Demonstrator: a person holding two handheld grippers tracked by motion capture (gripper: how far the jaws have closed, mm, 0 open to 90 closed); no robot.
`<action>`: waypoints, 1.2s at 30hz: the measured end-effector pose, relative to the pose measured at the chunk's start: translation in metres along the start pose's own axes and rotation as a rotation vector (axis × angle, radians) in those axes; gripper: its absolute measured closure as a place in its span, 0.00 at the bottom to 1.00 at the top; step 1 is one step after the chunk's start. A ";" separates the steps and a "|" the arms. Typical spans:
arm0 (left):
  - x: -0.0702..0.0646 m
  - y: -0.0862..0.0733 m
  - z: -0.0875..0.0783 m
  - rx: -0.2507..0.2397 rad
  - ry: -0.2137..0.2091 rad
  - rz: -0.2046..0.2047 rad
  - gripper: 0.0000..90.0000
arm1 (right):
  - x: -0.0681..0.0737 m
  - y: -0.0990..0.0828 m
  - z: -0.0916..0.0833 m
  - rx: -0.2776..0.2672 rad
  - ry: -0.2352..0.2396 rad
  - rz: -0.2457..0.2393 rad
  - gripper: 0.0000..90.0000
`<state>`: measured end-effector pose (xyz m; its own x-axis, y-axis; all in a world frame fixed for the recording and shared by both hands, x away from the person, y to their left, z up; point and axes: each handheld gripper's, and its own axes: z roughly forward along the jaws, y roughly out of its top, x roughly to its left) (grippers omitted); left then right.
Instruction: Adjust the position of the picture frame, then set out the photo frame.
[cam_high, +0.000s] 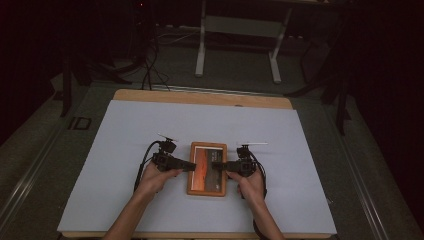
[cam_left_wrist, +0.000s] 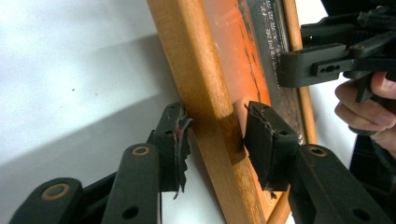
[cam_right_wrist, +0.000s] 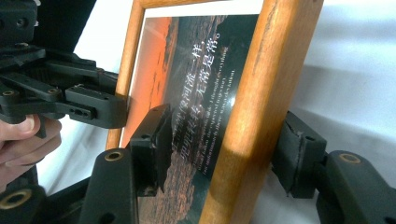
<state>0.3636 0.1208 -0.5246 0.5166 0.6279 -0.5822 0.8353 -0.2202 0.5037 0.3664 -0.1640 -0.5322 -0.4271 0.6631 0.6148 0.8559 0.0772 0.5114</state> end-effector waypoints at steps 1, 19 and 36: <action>-0.001 0.000 0.000 0.001 0.002 0.011 0.64 | -0.001 -0.001 -0.001 -0.001 0.004 -0.003 0.48; -0.020 -0.022 -0.036 -0.132 0.164 0.152 0.53 | 0.005 -0.011 -0.047 -0.106 -0.091 -0.170 0.56; -0.030 -0.025 -0.042 -0.198 0.238 0.205 0.53 | 0.023 -0.009 -0.050 -0.107 -0.218 -0.325 0.48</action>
<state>0.3196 0.1388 -0.4926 0.5914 0.7472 -0.3032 0.6547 -0.2254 0.7215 0.3345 -0.1867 -0.4929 -0.5889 0.7601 0.2748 0.6463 0.2387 0.7247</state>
